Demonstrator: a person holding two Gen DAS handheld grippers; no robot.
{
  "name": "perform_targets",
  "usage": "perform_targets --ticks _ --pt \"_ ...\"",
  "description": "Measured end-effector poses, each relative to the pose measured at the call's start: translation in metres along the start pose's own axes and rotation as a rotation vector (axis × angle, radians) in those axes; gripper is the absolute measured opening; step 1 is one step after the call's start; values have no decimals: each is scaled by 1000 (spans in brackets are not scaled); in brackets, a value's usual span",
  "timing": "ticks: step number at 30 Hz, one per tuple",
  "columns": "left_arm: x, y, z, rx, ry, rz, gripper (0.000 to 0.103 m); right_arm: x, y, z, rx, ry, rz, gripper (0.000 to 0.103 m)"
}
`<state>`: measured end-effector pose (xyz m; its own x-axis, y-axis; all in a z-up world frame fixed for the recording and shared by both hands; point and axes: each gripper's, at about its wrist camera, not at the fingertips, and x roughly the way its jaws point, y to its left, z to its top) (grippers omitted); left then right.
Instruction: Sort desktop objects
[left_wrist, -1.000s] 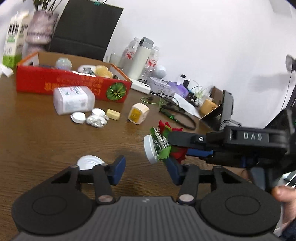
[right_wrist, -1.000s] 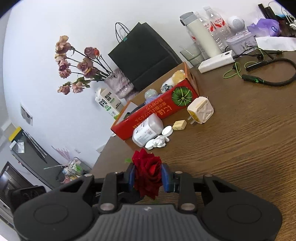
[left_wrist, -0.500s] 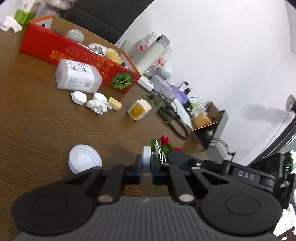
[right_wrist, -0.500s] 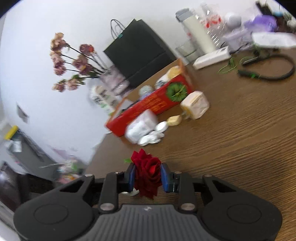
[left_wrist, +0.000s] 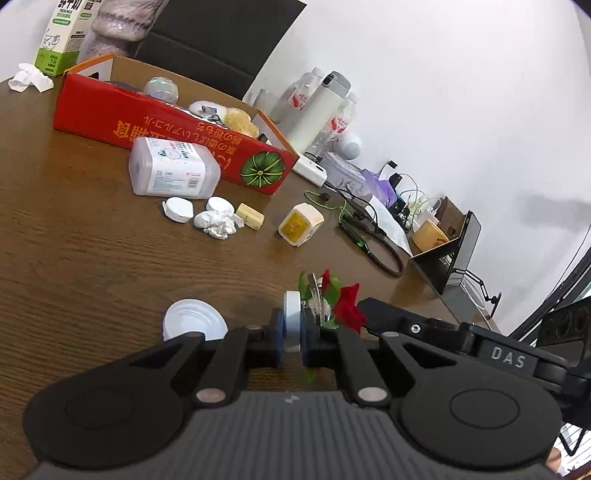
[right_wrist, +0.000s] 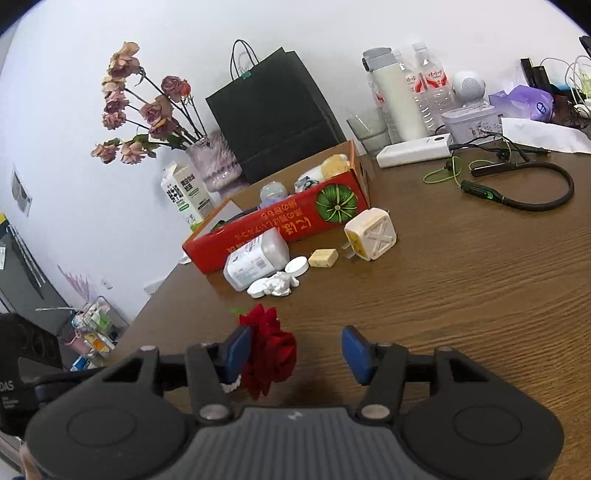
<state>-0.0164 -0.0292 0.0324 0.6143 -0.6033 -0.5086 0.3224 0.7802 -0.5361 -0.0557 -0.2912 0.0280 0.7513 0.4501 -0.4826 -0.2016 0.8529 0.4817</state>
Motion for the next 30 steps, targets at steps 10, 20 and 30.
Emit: perform_targets --ticks 10,20,30 --pt "12 11 1 -71 27 -1 9 4 -16 2 173 30 128 59" --pt "6 -8 -3 -14 13 -21 9 20 -18 -2 208 78 115 32" --pt "-26 -23 3 127 -123 140 9 5 20 -4 -137 -32 -247 31"
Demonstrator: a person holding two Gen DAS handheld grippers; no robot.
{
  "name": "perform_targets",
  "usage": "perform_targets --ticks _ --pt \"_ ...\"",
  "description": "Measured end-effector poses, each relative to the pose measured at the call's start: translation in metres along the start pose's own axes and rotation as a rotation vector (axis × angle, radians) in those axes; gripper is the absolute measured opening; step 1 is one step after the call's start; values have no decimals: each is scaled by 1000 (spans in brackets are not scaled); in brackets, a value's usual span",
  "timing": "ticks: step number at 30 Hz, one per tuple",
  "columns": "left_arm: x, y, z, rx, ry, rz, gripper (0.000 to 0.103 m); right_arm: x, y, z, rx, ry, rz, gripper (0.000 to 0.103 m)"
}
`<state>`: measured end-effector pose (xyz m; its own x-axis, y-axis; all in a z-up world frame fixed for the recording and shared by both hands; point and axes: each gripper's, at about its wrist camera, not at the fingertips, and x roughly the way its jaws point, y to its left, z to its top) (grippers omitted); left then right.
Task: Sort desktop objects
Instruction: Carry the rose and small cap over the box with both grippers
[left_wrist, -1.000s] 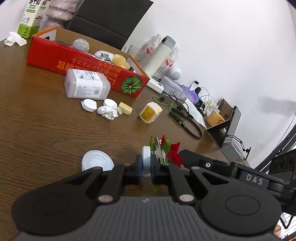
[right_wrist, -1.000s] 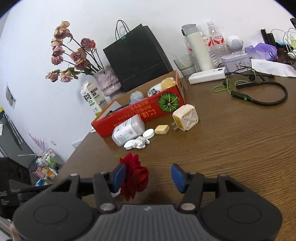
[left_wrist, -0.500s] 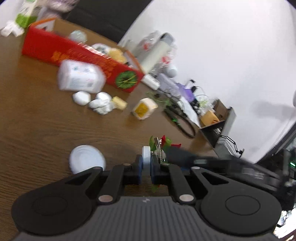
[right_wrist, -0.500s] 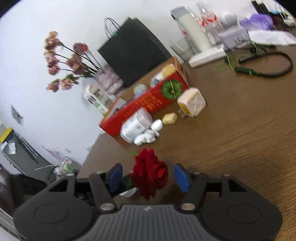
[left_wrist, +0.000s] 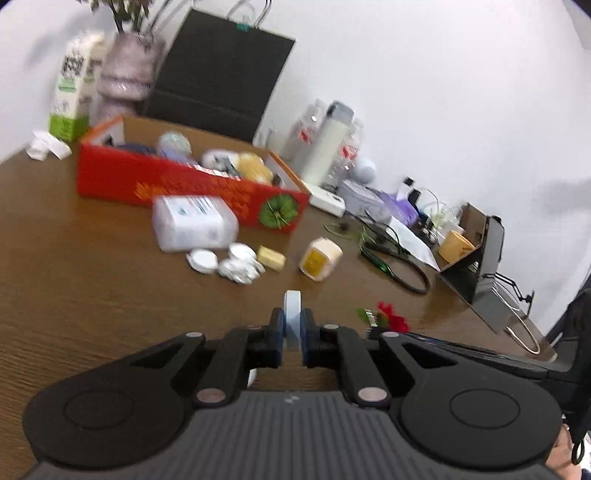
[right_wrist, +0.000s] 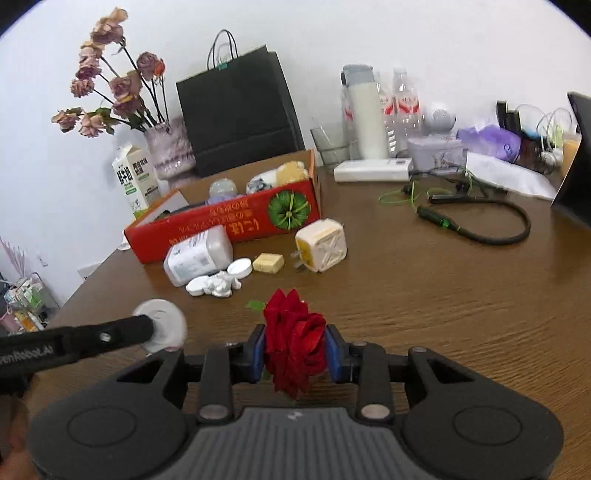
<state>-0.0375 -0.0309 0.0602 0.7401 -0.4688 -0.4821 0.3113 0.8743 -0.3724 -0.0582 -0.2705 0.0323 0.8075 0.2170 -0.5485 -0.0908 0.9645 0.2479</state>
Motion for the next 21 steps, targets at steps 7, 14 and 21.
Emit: perform_targets --ticks 7,14,21 --pt "-47 -9 -9 116 -111 158 9 -27 25 0 -98 -19 65 32" --pt "-79 -15 -37 130 -164 300 10 -59 45 -23 -174 -52 40 32" --pt "-89 -31 -23 186 -235 286 10 -78 56 -11 -192 -161 55 33"
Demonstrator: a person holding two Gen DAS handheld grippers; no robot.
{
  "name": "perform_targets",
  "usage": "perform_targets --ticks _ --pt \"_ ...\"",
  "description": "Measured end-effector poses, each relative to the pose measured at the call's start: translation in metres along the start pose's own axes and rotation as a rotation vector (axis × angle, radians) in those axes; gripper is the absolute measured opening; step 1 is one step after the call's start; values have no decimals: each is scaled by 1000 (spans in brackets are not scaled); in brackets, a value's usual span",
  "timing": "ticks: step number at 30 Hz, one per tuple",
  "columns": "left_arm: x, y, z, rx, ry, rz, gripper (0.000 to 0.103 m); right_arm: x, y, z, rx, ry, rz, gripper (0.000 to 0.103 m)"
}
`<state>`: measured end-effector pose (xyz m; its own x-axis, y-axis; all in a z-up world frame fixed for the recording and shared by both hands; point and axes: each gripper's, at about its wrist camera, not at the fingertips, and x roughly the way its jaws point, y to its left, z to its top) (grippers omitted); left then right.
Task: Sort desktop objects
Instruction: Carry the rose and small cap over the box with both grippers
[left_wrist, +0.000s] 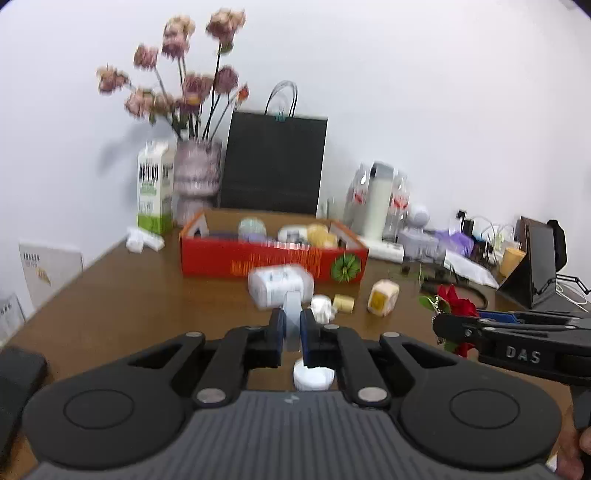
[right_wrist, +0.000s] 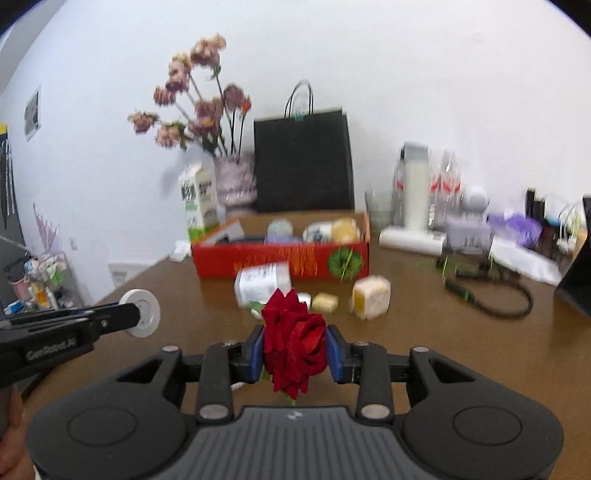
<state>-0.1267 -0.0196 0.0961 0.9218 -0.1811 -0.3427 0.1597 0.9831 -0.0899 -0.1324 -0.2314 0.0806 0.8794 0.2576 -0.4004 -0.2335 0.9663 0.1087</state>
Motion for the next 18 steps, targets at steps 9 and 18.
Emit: perform_targets --ticks 9,18 --pt "62 12 51 32 0 -46 10 66 -12 47 -1 7 23 33" --pt "231 42 138 -31 156 -49 10 218 -45 142 20 80 44 33"
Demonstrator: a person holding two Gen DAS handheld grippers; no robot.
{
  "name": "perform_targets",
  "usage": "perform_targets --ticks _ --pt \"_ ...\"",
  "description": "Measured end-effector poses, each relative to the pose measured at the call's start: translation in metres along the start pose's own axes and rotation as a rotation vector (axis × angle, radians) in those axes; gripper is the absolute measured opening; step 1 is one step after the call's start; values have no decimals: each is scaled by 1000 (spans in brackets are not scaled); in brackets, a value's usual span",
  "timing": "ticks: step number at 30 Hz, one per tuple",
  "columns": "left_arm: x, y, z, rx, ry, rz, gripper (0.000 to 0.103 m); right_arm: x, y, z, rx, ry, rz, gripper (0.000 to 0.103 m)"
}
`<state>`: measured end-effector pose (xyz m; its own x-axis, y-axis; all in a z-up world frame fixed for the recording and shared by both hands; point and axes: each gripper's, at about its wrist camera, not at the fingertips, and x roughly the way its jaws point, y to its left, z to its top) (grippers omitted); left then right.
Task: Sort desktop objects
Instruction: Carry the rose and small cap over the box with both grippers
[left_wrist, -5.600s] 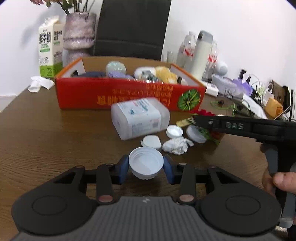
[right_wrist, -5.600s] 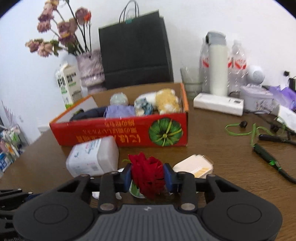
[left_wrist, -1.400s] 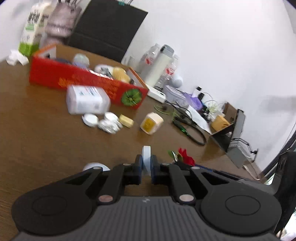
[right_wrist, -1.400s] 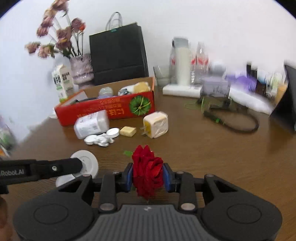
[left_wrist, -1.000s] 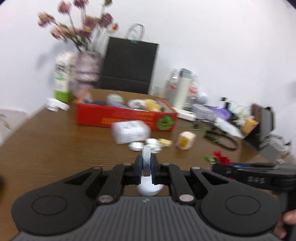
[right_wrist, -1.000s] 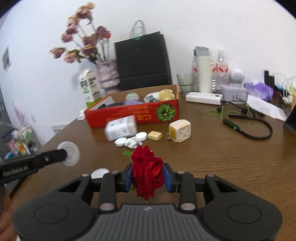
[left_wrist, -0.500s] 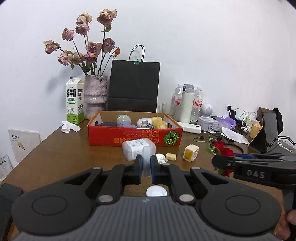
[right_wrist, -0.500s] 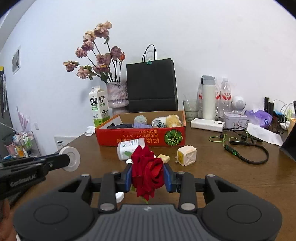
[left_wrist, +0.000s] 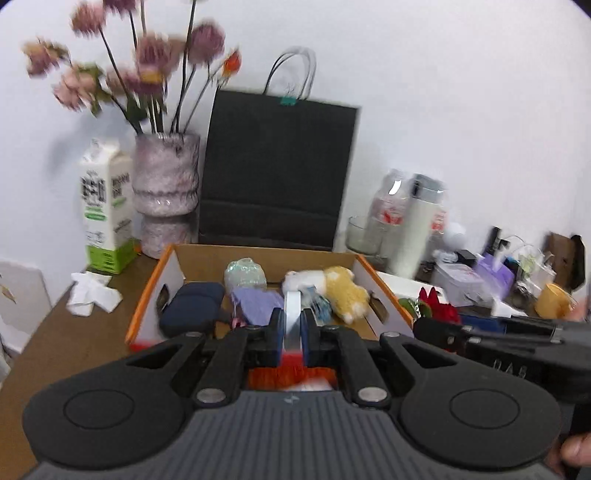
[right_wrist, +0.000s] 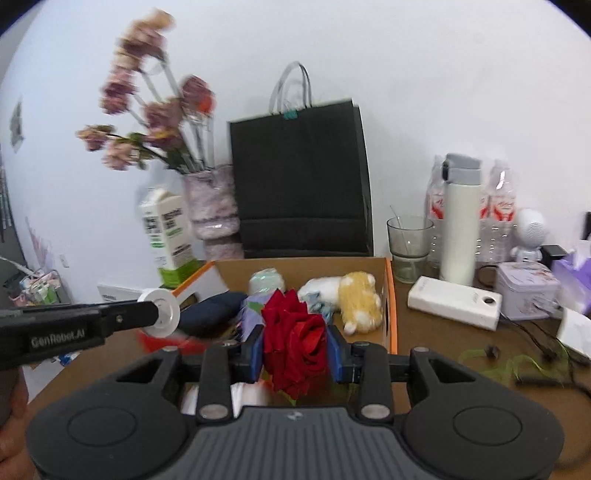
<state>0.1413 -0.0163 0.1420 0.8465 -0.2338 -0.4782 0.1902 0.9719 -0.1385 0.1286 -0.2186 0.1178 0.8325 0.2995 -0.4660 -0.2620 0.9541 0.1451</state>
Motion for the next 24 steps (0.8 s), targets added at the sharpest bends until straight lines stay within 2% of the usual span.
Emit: perform_targets --ticks 3,6,9,10,13,16,17,19,20,21,22,23,24 --pt "71 14 28 -35 150 -35 10 63 -12 24 29 98 -20 33" --pt "124 22 40 -31 231 23 10 124 -22 37 63 239 -62 33" --pt "170 32 44 -83 325 46 10 170 -32 40 133 356 -80 33" --pt "182 33 42 -106 347 72 10 181 -34 39 151 378 -96 33" --pt "208 27 35 -91 409 86 10 201 -28 31 150 412 -118 33" --pt "210 24 32 -89 434 112 16 207 -27 32 145 412 -136 44" --pt "205 24 34 -90 418 109 22 206 -28 34 149 409 -149 45" --pt "192 28 39 -96 386 112 42 202 -31 38 164 395 -135 46" --pt "186 30 42 -101 373 114 57 198 -33 41 175 388 -133 48" --pt "178 32 45 -103 362 111 70 193 -35 44 186 383 -143 59" --pt "172 34 49 -103 364 108 77 187 -37 47 196 377 -156 69" --pt "167 37 51 -108 372 111 87 181 -38 50 203 372 -164 73" --pt "161 38 52 -112 380 119 93 176 -38 51 204 368 -163 78"
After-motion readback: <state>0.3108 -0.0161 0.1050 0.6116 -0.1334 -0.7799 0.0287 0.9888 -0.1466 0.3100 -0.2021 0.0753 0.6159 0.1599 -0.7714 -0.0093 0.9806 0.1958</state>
